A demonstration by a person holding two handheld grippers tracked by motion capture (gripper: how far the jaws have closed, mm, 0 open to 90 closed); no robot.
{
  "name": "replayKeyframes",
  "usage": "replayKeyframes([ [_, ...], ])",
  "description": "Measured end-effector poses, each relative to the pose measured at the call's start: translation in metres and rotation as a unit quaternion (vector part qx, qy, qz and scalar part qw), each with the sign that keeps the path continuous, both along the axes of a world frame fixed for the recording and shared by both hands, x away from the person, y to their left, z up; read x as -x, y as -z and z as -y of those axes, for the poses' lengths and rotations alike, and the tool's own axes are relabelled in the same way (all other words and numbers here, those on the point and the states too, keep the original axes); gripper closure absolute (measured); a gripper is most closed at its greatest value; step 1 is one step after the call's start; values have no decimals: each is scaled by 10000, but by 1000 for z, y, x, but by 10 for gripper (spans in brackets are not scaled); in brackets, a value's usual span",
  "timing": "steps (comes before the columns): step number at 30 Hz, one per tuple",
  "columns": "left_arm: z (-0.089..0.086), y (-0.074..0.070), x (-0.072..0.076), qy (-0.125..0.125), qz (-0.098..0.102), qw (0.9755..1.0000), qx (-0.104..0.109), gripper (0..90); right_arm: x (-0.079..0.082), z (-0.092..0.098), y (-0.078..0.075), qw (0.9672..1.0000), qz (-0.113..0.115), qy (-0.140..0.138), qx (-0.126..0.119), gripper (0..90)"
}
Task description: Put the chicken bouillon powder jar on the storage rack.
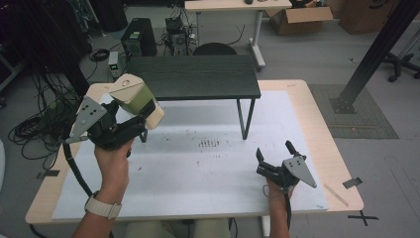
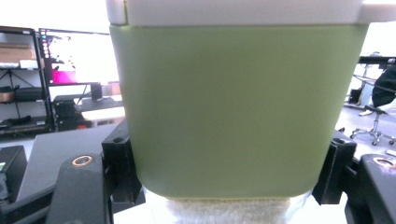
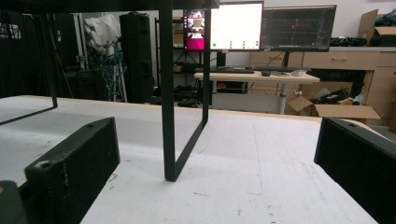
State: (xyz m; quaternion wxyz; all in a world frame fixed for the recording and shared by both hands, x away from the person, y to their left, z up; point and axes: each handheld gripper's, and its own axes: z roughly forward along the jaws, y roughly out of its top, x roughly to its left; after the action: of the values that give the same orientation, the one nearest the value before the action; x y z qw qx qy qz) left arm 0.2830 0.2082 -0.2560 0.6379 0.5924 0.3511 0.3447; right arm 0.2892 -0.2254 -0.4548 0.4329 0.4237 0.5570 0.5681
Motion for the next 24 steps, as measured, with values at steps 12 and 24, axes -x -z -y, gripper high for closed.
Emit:
replayKeyframes([
  [12, 13, -19, -19, 80, 49, 9999, 86, 294, 0, 0, 0, 10000, 5, -1, -2, 0],
  [24, 26, -39, -50, 166, -53, 9996, 231, 294, 0, 0, 0, 10000, 5, -2, 1, 0],
])
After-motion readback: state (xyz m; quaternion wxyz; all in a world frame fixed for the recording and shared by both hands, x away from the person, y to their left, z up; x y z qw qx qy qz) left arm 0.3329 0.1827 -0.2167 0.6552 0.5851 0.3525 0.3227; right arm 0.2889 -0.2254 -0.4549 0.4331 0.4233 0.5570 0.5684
